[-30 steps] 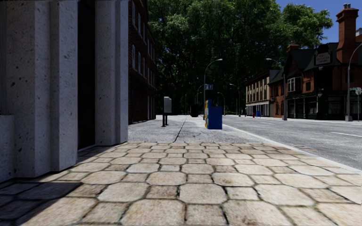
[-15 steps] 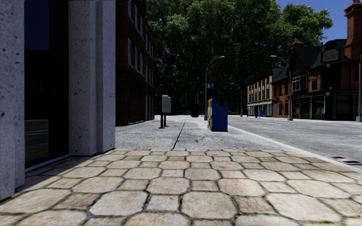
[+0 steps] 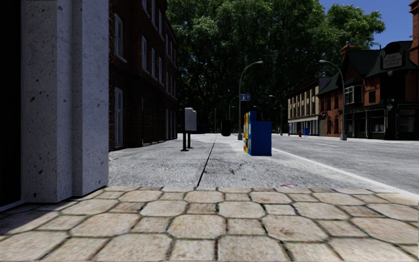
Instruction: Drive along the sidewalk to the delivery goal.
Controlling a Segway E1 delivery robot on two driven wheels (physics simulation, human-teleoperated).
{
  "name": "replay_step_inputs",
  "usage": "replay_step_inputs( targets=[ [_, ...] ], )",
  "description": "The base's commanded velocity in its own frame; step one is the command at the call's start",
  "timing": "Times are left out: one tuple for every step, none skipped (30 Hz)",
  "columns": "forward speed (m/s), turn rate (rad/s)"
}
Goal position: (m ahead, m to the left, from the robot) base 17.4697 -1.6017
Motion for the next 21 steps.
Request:
replay_step_inputs(
  targets=[
    [2.00, -0.16],
    [2.00, -0.23],
    [2.00, -0.25],
    [2.00, -0.25],
    [2.00, -0.25],
    [1.99, -0.25],
    [1.99, -0.25],
    [1.99, -0.25],
    [1.99, -0.25],
    [2.00, -0.23],
    [2.00, -0.15],
    [2.00, -0.02],
    [2.00, 0.00],
    [2.00, 0.00],
    [2.00, 0.00],
    [2.00, 0.00],
    [2.00, 0.00],
    [2.00, 0.00],
    [2.00, 0.00],
    [2.00, 0.00],
    [2.00, 0.00]
  ],
)
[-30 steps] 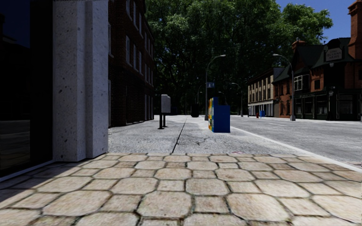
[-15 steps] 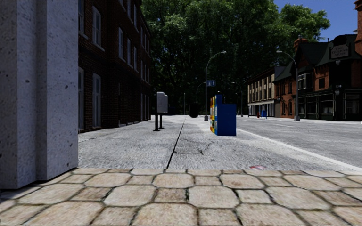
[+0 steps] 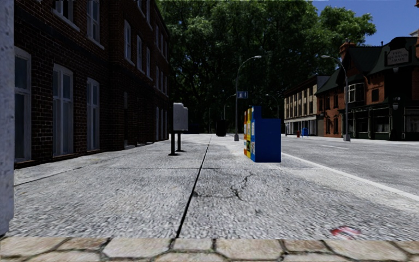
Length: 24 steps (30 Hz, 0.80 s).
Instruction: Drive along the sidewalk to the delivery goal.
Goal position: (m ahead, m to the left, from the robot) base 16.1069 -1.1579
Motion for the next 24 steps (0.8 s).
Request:
replay_step_inputs(
  targets=[
    [2.00, 0.00],
    [2.00, 0.00],
    [2.00, 0.00],
    [2.00, 0.00],
    [2.00, 0.00],
    [2.00, 0.00],
    [2.00, 0.00],
    [2.00, -0.03],
    [2.00, -0.06],
    [2.00, -0.08],
    [2.00, -0.08],
    [2.00, -0.23],
    [2.00, -0.23],
    [2.00, -0.23],
    [2.00, -0.23],
    [2.00, -0.14],
    [2.00, 0.00],
    [2.00, 0.00],
    [2.00, 0.00],
    [2.00, 0.00],
    [2.00, 0.00],
    [2.00, 0.00],
    [2.00, 0.00],
    [2.00, 0.00]
  ],
)
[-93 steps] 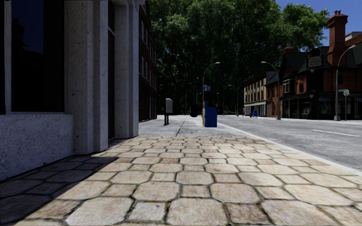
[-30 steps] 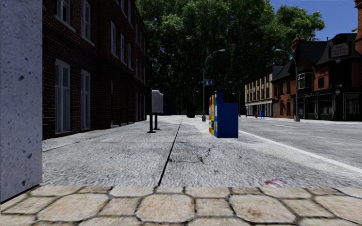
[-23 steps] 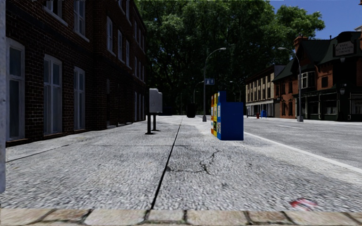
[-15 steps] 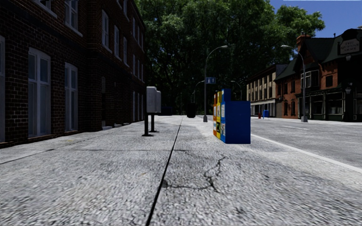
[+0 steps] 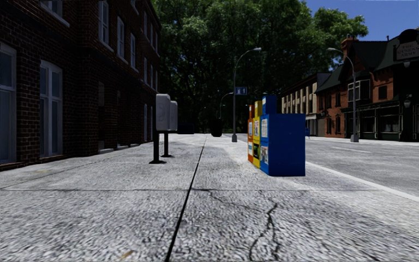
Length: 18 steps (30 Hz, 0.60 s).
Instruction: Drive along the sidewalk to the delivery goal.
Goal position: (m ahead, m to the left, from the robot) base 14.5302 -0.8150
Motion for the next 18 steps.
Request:
replay_step_inputs(
  targets=[
    [2.00, 0.00],
    [2.00, 0.00],
    [2.00, 0.00],
    [2.00, 0.00],
    [2.00, 0.00],
    [2.00, 0.00],
    [2.00, 0.00],
    [2.00, 0.00],
    [2.00, 0.00],
    [2.00, 0.00],
    [2.00, 0.00],
    [2.00, 0.00],
    [2.00, 0.00],
    [2.00, 0.00],
    [2.00, 0.00],
    [2.00, 0.00],
    [2.00, 0.00],
    [2.00, 0.00]
  ],
)
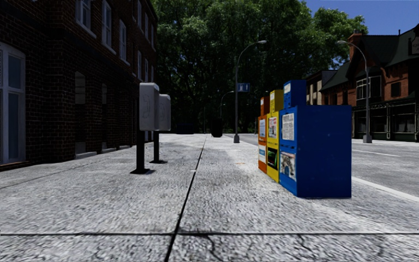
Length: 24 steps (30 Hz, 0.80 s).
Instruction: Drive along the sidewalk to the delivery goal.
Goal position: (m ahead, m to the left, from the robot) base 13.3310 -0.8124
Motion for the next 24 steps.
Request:
replay_step_inputs(
  targets=[
    [2.00, 0.00],
    [2.00, 0.00],
    [2.00, 0.00],
    [2.00, 0.00],
    [2.00, 0.00],
    [2.00, 0.00],
    [2.00, 0.00],
    [2.00, 0.00],
    [2.00, 0.00],
    [2.00, 0.00],
    [2.00, 0.00],
    [2.00, 0.00],
    [2.00, 0.00],
    [2.00, 0.00],
    [2.00, 0.00],
    [2.00, 0.00],
    [2.00, 0.00],
    [2.00, 0.00],
    [2.00, -0.12],
    [2.00, -0.17],
    [2.00, -0.19],
    [2.00, -0.22],
    [2.00, -0.23],
    [2.00, -0.27]
  ],
)
